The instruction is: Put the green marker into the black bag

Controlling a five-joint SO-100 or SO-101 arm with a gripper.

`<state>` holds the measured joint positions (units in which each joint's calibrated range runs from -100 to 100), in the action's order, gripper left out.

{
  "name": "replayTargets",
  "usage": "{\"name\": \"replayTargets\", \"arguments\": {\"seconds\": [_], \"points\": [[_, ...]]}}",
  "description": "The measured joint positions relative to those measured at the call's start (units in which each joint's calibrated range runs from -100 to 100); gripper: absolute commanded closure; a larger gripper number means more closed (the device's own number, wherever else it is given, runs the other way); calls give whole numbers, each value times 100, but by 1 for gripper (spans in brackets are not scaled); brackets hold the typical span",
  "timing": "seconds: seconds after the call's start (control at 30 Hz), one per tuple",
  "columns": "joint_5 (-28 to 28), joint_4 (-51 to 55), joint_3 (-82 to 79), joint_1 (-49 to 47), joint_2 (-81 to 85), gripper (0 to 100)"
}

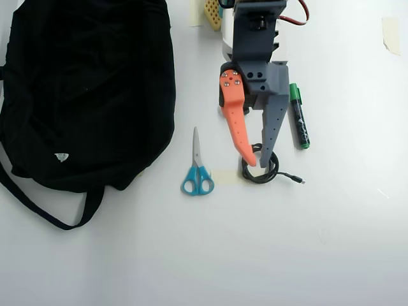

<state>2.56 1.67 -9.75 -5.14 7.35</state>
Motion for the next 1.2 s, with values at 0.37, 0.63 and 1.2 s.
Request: {"name": "replayTargets", "arguments": {"seconds": [0.37,0.63,1.2], "points": [[0,661,0,-323,0,98],[0,4010,55,-514,631,98],[5,7634,79,-1271,1328,98]]}}
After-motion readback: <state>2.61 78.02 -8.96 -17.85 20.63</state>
